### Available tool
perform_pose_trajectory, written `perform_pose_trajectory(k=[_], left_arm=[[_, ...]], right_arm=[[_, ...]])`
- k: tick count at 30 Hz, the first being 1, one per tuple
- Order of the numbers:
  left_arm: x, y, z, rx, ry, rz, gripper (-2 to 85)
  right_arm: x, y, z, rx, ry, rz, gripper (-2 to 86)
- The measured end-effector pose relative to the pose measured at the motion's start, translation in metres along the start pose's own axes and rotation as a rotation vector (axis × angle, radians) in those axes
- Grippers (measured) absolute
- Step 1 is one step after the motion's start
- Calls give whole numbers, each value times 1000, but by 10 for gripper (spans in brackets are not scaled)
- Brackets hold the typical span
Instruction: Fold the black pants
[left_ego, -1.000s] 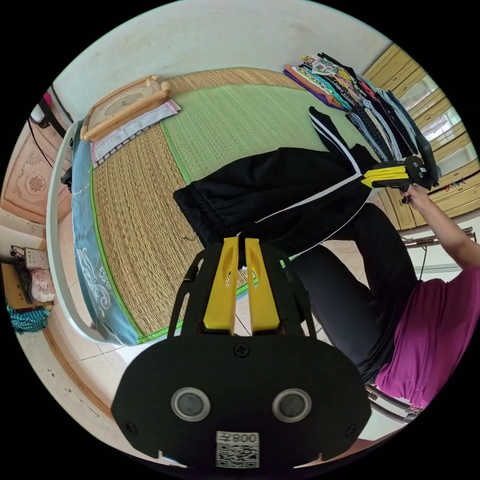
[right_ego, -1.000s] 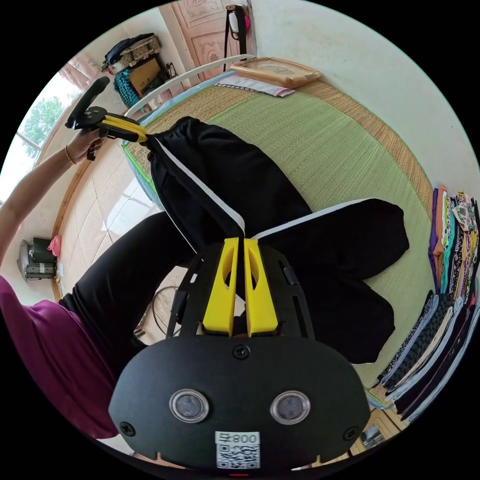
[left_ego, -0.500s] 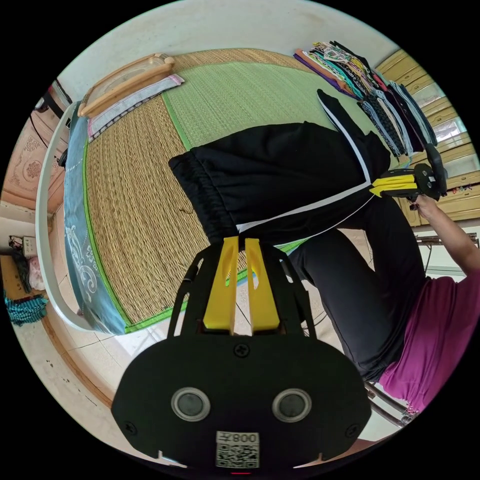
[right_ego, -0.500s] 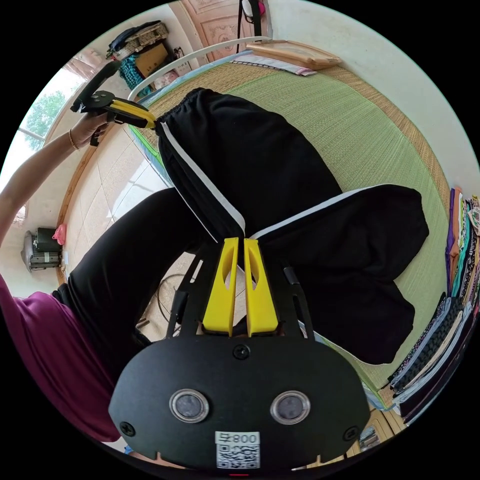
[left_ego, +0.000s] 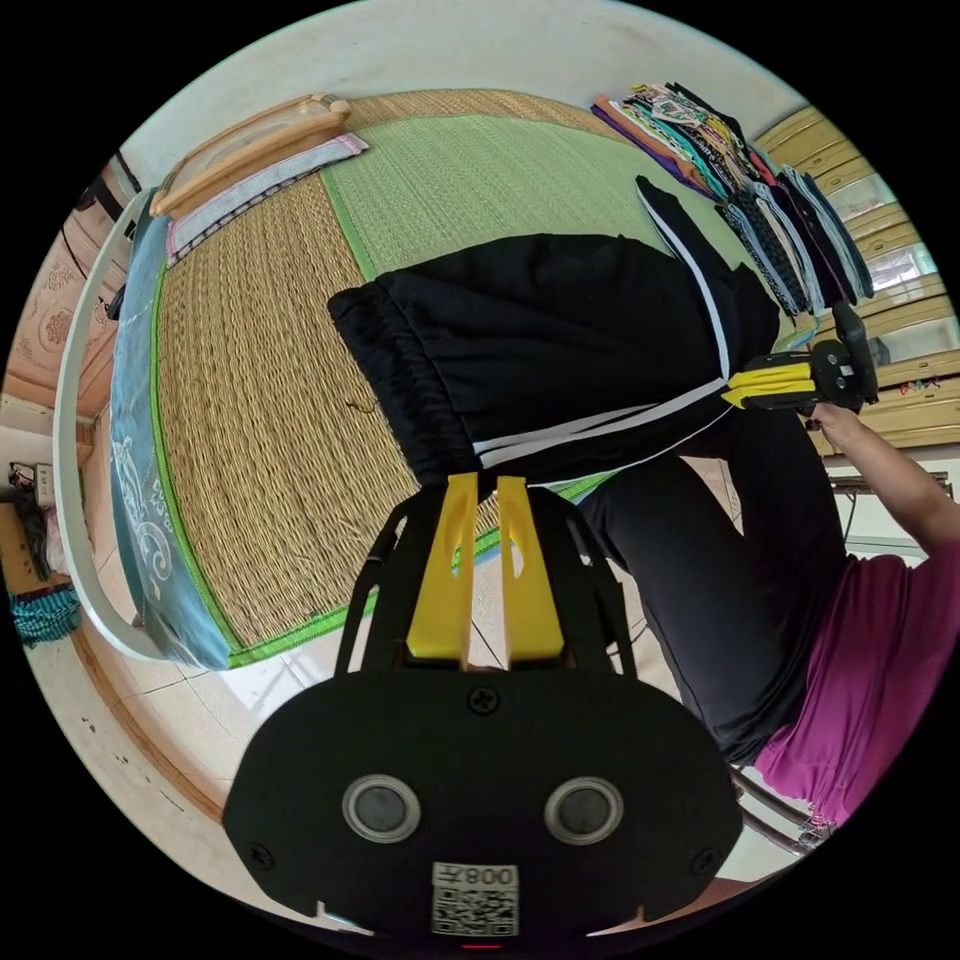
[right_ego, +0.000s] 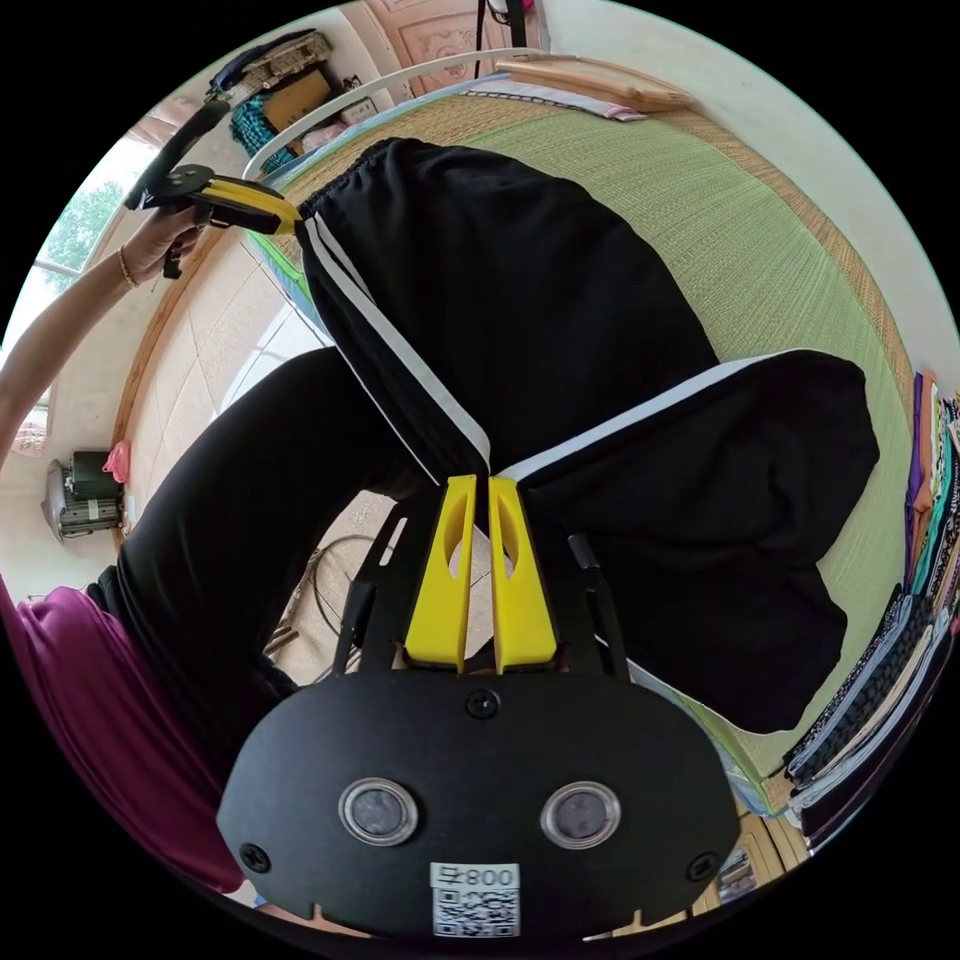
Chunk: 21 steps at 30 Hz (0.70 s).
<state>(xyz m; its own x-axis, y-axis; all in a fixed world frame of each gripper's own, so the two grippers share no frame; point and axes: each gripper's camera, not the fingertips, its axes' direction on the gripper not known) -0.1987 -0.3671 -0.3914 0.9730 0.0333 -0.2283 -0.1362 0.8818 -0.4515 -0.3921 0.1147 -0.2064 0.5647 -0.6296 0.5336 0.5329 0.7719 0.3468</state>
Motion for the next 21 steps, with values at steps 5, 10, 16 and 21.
perform_pose_trajectory(k=[5, 10, 16, 21], left_arm=[[1, 20, -2, 67, 20, -19, 14], [-1, 46, 4, 107, 5, -61, 17], [8, 58, 16, 244, 175, -69, 20], [45, 28, 60, 205, 226, 16, 14]], right_arm=[[4, 13, 6, 10, -24, 13, 15], [7, 26, 14, 22, -30, 15, 16], [16, 46, 23, 34, -36, 19, 17], [27, 63, 32, 43, -50, 38, 22]])
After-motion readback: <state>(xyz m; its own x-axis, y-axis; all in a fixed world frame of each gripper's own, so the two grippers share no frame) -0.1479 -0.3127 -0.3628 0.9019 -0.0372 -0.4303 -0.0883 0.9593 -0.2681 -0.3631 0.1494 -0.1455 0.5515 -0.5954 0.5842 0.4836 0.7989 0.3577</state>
